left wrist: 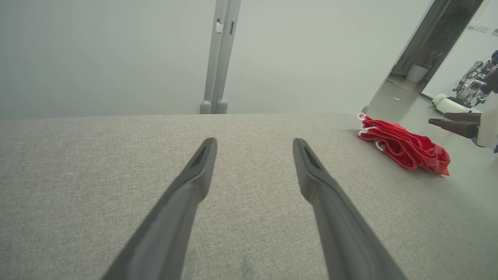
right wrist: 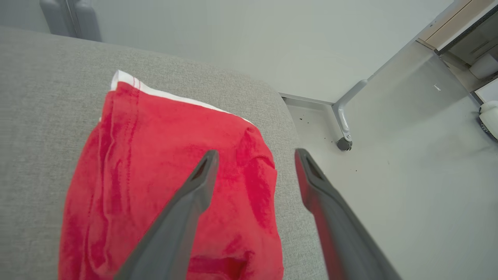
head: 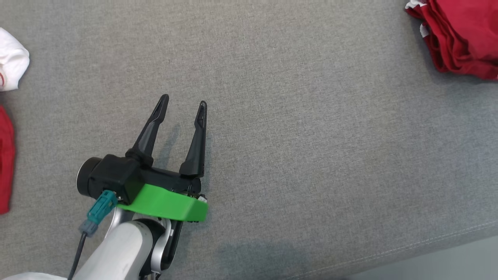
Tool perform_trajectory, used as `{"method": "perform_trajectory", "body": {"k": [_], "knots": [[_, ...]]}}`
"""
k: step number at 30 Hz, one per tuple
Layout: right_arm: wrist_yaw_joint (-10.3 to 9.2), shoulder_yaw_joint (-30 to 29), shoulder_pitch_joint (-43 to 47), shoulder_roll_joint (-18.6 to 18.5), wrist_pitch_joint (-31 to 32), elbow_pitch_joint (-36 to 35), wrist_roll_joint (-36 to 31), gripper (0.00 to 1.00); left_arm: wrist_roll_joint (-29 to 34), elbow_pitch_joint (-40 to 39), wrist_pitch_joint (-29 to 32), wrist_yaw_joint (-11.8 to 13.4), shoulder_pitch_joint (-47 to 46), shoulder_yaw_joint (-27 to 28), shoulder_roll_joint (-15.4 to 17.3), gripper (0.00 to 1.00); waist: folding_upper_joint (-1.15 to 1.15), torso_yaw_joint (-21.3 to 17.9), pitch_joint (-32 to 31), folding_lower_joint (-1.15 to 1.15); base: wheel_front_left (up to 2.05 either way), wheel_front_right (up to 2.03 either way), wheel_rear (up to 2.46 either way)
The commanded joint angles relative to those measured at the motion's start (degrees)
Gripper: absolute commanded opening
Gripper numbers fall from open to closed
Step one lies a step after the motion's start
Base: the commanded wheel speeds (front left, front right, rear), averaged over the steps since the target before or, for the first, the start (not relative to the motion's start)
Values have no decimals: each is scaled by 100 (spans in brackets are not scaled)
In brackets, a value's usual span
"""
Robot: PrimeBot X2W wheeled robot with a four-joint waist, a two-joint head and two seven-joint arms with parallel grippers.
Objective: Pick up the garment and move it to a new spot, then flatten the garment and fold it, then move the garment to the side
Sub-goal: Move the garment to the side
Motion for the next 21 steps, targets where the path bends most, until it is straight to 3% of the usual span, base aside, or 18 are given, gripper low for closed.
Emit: {"method": "perform_trajectory", "body": {"k": [1, 12, 21], "knots": [[-2, -14, -40, 12, -46, 11, -28, 100, -46, 26, -12, 3, -23, 19, 2, 100, 0, -12, -115, 0, 0, 0, 0], [-2, -105, 66, 415, -326, -515, -80, 100, -268, 467, -354, 34, 236, 185, -137, 100, 0, 70, -1144, 0, 0, 0, 0], [-2, -1023, 1116, 610, -326, -1818, -296, 100, -386, 1017, -619, 217, 809, 573, -96, 100, 0, 226, -2126, 0, 0, 0, 0]]}}
